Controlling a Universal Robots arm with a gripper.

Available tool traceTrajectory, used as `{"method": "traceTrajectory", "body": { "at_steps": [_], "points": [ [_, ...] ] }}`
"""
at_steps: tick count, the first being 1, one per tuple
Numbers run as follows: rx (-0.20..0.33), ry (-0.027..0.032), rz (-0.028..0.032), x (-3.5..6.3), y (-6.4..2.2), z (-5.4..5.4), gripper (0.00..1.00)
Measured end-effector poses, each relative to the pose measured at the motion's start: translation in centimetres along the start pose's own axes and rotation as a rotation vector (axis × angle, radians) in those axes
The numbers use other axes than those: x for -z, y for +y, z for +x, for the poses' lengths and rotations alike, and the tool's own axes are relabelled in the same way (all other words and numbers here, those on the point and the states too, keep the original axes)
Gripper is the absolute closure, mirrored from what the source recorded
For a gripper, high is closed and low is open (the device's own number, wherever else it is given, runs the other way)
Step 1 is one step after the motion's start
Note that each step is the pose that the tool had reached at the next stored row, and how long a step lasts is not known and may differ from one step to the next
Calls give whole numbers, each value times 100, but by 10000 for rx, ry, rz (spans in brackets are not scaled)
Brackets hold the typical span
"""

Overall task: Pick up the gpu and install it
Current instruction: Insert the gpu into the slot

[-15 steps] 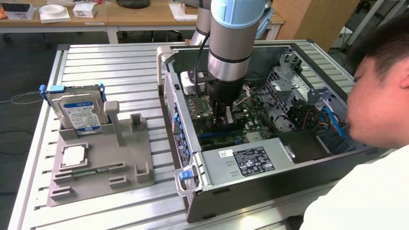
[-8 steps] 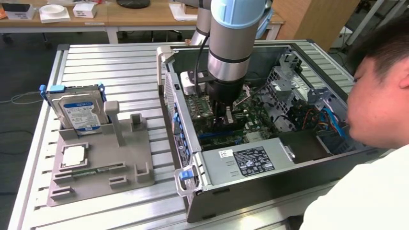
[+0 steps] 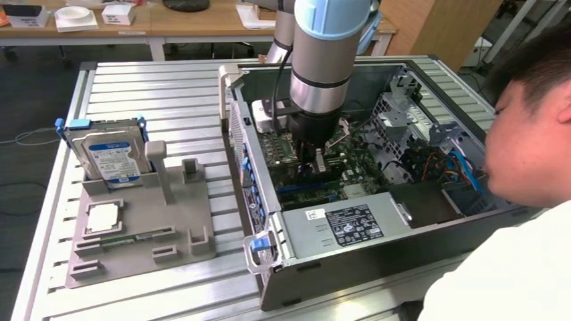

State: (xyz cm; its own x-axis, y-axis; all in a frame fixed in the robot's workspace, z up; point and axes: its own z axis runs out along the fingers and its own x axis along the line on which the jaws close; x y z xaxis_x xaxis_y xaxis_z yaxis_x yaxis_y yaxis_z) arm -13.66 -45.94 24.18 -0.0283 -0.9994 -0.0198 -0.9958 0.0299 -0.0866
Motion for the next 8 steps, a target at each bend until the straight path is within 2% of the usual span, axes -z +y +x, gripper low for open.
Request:
{"method": "traceTrajectory", "body": {
  "at_steps": [8],
  "points": [
    [24, -3, 0, -1, 0, 0, 70]
  ]
}}
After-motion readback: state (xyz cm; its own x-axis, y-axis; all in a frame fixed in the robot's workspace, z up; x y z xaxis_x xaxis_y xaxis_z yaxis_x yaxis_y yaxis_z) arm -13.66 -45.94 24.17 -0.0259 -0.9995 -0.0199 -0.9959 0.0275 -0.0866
